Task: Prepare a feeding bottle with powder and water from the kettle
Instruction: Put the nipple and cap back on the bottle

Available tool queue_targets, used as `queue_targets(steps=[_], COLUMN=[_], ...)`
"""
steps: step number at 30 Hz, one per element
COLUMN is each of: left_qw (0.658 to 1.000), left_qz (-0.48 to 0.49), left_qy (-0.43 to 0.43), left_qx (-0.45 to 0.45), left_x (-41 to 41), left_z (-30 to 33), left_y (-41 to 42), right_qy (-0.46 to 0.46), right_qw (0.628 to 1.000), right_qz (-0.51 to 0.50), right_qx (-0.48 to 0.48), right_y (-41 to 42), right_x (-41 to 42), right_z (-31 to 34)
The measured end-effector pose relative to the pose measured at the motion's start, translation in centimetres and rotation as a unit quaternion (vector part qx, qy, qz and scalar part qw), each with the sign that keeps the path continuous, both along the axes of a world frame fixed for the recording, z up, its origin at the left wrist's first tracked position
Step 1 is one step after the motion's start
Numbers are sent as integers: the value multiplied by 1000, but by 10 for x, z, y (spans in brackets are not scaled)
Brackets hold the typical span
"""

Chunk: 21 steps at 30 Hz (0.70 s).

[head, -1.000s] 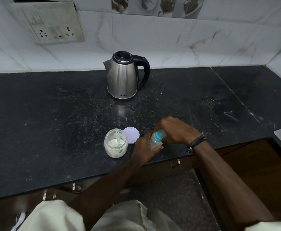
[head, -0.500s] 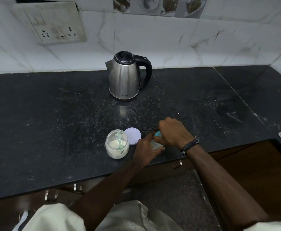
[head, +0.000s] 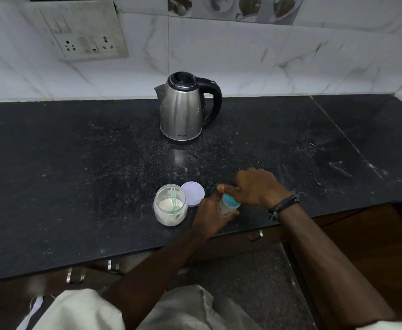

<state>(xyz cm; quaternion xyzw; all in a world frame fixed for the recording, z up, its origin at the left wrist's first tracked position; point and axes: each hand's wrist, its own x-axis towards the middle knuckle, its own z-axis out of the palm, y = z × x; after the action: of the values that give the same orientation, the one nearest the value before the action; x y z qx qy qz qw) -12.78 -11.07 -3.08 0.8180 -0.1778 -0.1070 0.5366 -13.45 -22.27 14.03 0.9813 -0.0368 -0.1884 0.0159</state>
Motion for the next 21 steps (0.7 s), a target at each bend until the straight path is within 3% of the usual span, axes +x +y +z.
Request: queue_targets(steps=[4, 10, 14, 18, 21], left_qw=[1000, 1000, 1000, 1000, 1000], left_qz=[-2, -1, -3, 5, 4], left_qy=[-9, -2, 2, 3, 5], left_qx=[28, 17, 7, 4, 8], left_x=[0, -1, -1, -2, -1], left_z=[3, 4, 3, 4, 4], left_y=[-2, -2, -2, 0, -1], right_qy=[58, -37, -102, -184, -190], right_qw=[994, 993, 993, 981, 977], right_qz=[93, 102, 52, -63, -96], right_qx=[-12, -35, -19, -7, -23], right_y=[5, 7, 0, 12, 18], right_x=[-3, -6, -7, -15, -14], right_z=[-1, -14, -23, -36, -40])
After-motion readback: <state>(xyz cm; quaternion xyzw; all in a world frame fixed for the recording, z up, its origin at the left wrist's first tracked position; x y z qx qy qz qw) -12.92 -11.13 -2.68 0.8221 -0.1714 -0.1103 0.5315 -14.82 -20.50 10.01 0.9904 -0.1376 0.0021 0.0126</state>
